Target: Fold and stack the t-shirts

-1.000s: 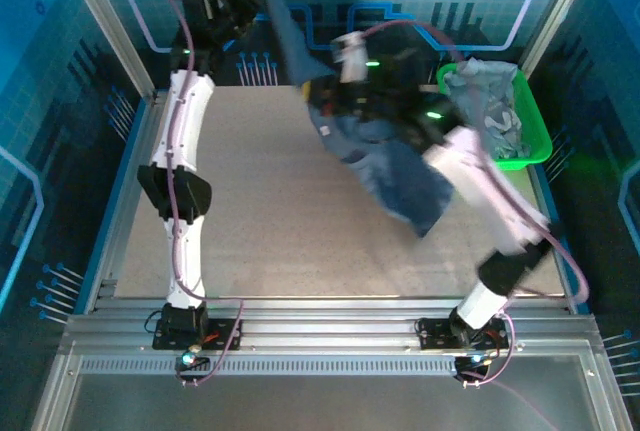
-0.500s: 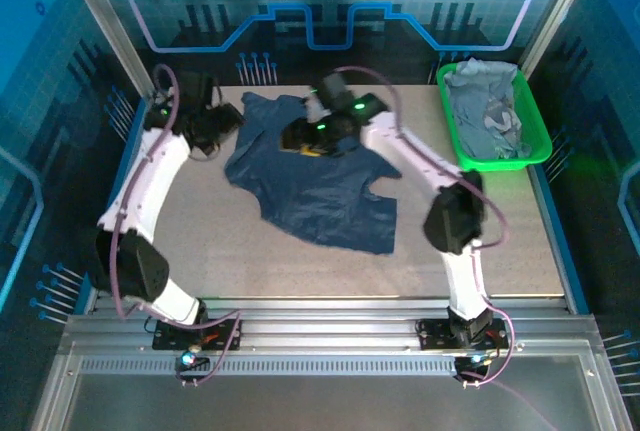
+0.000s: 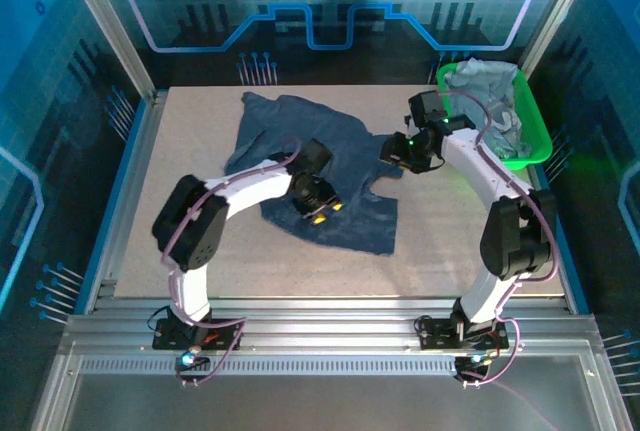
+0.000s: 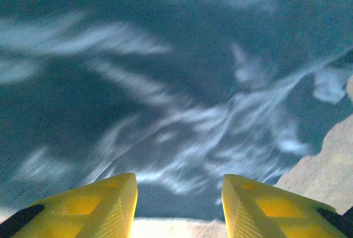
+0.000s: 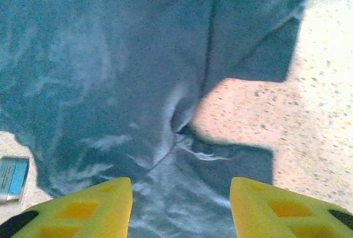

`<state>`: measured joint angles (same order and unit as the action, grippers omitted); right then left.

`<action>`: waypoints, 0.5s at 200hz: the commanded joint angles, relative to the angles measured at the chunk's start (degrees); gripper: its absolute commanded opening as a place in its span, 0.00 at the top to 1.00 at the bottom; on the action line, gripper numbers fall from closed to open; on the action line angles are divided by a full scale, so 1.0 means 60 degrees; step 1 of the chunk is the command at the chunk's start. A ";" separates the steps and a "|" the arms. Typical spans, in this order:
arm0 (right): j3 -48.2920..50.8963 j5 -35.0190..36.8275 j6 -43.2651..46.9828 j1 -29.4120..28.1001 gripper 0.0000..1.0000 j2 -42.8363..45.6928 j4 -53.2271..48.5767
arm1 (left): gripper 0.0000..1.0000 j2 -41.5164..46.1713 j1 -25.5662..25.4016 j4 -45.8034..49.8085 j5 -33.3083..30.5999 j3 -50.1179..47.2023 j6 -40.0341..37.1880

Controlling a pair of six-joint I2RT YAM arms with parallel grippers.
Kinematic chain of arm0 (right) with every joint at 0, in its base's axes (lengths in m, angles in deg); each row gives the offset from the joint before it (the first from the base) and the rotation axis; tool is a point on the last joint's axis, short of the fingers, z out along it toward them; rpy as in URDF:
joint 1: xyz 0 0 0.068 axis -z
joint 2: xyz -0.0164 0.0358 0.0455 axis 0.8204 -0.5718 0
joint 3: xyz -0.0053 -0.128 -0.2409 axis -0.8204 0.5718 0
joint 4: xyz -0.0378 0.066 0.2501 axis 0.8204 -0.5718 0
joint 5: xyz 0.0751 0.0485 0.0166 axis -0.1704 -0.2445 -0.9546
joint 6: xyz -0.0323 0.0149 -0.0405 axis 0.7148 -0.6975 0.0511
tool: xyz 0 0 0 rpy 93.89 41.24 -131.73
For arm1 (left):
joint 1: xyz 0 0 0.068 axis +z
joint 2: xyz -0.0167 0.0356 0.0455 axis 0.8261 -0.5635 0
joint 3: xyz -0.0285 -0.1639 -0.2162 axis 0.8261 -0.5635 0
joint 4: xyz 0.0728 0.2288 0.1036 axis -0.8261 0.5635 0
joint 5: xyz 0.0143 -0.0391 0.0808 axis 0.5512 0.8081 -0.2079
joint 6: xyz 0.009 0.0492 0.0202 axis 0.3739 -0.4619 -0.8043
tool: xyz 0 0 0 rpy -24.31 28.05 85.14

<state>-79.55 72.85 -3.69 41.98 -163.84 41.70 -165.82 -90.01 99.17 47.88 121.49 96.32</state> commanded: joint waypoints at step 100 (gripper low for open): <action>0.0285 0.0445 -0.0121 0.0222 0.49 0.0186 -0.0104 | 0.54 0.1471 0.5369 0.1739 -0.0992 -0.1905 -0.4141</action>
<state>-78.31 75.45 -3.73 43.60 -161.85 41.64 -158.32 -59.41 104.44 44.97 106.65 82.23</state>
